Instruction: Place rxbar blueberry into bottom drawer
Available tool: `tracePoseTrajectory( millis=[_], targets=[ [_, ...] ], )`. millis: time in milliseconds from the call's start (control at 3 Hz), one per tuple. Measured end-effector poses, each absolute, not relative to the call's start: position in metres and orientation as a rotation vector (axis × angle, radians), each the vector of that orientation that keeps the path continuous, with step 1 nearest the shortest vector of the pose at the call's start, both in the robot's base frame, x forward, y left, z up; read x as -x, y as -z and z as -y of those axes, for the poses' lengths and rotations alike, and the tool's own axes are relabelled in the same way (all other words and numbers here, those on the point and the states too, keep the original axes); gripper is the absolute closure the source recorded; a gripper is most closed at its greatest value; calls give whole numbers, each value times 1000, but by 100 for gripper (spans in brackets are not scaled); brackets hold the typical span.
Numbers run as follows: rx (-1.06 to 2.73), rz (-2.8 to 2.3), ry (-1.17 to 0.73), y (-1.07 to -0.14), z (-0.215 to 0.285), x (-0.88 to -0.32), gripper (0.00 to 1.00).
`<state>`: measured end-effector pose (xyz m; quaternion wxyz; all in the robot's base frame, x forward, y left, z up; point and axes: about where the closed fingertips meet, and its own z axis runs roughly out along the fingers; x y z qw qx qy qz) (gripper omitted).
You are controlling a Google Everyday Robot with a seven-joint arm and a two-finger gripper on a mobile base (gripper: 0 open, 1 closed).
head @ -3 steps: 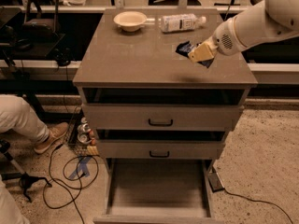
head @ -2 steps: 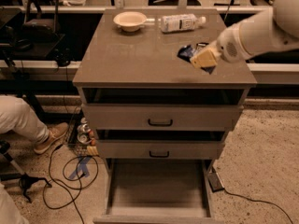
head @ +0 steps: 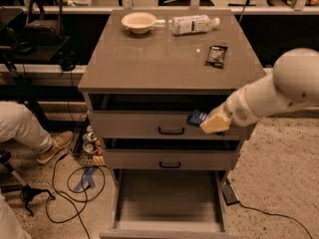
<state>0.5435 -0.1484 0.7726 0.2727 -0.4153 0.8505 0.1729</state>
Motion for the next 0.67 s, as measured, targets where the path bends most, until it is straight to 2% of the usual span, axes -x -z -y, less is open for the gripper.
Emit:
tracePoseTrajectory(
  millis=[333, 667],
  targets=[
    [1182, -2402, -555, -705, 129, -533, 100],
    [1182, -2402, -555, -705, 129, -533, 100]
  ],
)
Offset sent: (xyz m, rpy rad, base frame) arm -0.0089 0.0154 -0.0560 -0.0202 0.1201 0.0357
